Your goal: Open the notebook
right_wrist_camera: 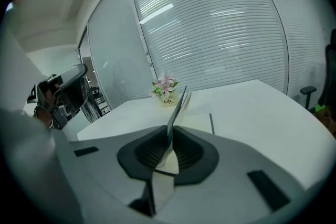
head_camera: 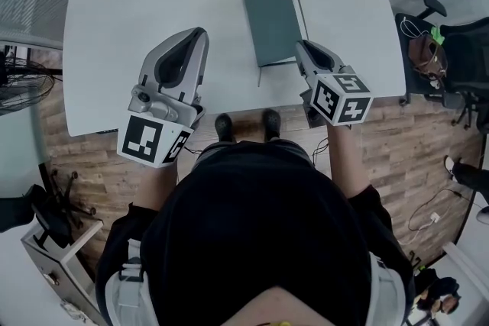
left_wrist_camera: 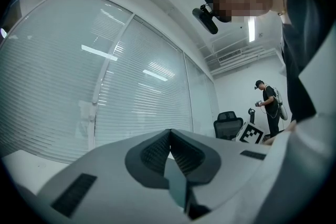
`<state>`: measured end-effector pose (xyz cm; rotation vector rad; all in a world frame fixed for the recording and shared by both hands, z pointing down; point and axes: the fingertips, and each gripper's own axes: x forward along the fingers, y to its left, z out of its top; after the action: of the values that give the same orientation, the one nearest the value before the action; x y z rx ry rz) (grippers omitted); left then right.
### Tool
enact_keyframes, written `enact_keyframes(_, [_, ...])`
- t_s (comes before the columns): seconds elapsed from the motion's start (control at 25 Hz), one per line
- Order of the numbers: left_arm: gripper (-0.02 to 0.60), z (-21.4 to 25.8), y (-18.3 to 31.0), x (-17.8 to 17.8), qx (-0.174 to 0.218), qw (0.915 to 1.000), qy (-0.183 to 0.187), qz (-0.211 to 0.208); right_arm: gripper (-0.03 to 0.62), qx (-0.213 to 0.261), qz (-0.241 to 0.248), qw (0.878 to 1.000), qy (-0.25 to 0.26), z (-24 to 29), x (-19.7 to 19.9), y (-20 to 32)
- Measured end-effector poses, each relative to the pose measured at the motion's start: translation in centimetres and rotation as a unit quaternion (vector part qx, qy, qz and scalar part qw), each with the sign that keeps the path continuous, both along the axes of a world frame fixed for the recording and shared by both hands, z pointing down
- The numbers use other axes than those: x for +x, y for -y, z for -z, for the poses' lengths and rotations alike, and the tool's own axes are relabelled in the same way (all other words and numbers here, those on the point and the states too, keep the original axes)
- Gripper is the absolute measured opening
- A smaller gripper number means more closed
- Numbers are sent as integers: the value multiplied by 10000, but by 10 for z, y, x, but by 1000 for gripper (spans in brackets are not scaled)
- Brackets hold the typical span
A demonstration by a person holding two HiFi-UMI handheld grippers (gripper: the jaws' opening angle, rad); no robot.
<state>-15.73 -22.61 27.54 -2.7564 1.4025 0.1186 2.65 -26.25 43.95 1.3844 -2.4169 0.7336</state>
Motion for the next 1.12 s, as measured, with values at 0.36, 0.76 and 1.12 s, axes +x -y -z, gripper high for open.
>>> enact_keyframes(0.36, [12, -1, -2, -11, 7, 10000, 14, -79, 38, 287, 214, 9993, 58, 22, -32, -8])
enact_keyframes(0.76, [12, -2, -3, -32, -18, 10000, 56, -69, 38, 459, 669, 9966, 121, 32, -89, -20])
enact_keyframes(1.12, [12, -7, -7, -51, -63, 10000, 24, -33, 41, 547, 997, 9935, -23, 22, -137, -29])
